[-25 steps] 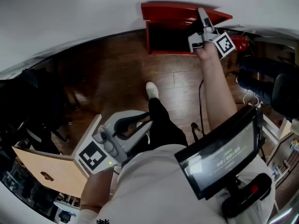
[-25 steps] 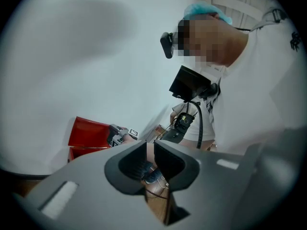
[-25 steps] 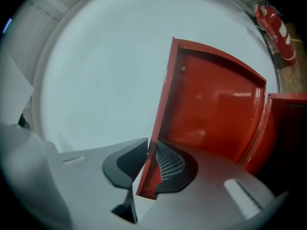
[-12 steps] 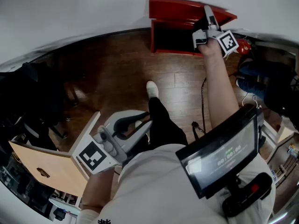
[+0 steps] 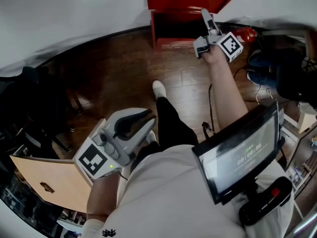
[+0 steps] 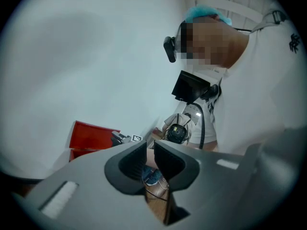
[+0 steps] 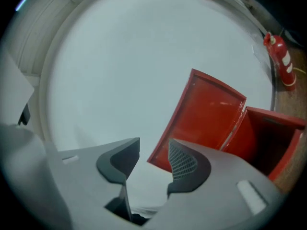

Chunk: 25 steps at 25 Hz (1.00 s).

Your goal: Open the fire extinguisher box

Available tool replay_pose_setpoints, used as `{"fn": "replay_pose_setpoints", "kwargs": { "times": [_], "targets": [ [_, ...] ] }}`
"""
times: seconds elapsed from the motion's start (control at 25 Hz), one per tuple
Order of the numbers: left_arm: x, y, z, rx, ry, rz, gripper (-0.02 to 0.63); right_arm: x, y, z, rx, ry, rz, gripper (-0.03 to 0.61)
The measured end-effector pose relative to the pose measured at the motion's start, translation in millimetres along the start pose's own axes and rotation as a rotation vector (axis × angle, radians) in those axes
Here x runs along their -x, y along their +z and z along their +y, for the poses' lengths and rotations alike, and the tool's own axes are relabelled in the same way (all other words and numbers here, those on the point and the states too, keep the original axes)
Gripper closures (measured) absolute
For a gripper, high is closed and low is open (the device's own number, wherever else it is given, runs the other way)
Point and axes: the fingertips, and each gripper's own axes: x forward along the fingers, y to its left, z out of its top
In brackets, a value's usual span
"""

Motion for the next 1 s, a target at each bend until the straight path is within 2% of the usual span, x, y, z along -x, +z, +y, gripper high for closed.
{"fn": "replay_pose_setpoints", "kwargs": {
  "times": [0.08, 0.16, 0.28, 0.36, 0.48, 0.72, 1.0],
  "targets": [
    [3.2, -2.6, -7.1, -0.046, -0.022, -0.014, 0.568, 14.1, -10.6, 15.0, 0.075, 0.025, 0.041, 0.414],
    [-13.3, -13.3, 14.3, -0.049, -0.032, -0.011, 0.568, 12.7, -21.4, -2.4, 0.101, 0.038, 0.088, 0.414],
    [-51.2, -39.2, 71.2, 0.092, -0.040, 0.050, 0.568, 16.3, -47.8, -66.5, 0.038, -0.021, 0.175, 0.419],
    [-56.6, -47.1, 93.2, 0.122, -0.047, 0.067, 0.568, 16.2, -62.4, -74.8, -0.008, -0.045, 0.203, 0.420],
    [-25.1, -51.2, 65.5, 0.092, -0.057, 0.084, 0.568, 62.4, -85.2, -28.2, -0.035, -0.086, 0.214, 0.426],
    [41.4, -64.7, -18.3, 0.073, -0.075, 0.121, 0.568, 187.6, -118.1, 91.0, 0.039, -0.108, 0.282, 0.433],
    [54.8, -73.3, -75.7, 0.025, -0.093, 0.130, 0.568, 284.9, -133.2, 194.3, 0.193, -0.025, 0.388, 0.437]
  ]
}}
